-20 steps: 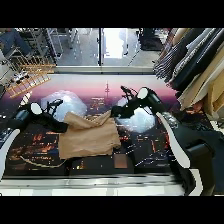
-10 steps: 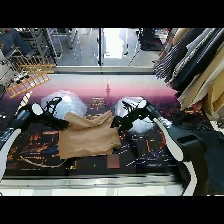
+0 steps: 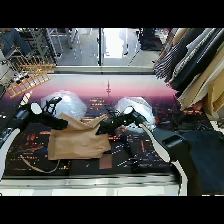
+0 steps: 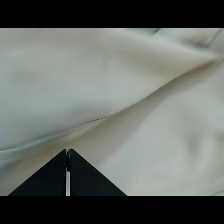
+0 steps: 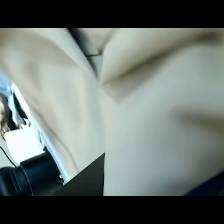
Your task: Fold the clothes and pants, and hang the long-sleeved shirts on hangers.
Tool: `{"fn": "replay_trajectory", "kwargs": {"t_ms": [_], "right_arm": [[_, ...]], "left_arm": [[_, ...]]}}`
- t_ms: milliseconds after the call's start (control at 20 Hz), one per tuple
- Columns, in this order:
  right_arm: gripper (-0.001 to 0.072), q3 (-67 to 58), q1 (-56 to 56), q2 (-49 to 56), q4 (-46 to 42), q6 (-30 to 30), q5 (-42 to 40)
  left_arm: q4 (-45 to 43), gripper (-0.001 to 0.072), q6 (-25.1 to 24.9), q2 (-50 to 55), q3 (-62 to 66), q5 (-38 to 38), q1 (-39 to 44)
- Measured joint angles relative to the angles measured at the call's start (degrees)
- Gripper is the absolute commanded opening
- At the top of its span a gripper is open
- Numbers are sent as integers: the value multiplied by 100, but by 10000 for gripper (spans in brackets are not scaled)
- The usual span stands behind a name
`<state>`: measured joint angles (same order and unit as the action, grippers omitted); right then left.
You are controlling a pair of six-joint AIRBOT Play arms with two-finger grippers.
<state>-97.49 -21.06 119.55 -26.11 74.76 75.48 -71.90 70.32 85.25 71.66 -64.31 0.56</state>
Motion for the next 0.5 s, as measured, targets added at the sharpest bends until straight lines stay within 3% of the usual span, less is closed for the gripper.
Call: {"fn": "replay_trajectory", "kwargs": {"t_ms": [250,500], "right_arm": [[21,-422,466,-1156,-1141,780,85],[20,-531,2223,-3008,-1976,1624,278]], "left_arm": [[85,16,-212,-905,203,-772,-306],[168,16,-437,-1709,243,-1644,-798]]}}
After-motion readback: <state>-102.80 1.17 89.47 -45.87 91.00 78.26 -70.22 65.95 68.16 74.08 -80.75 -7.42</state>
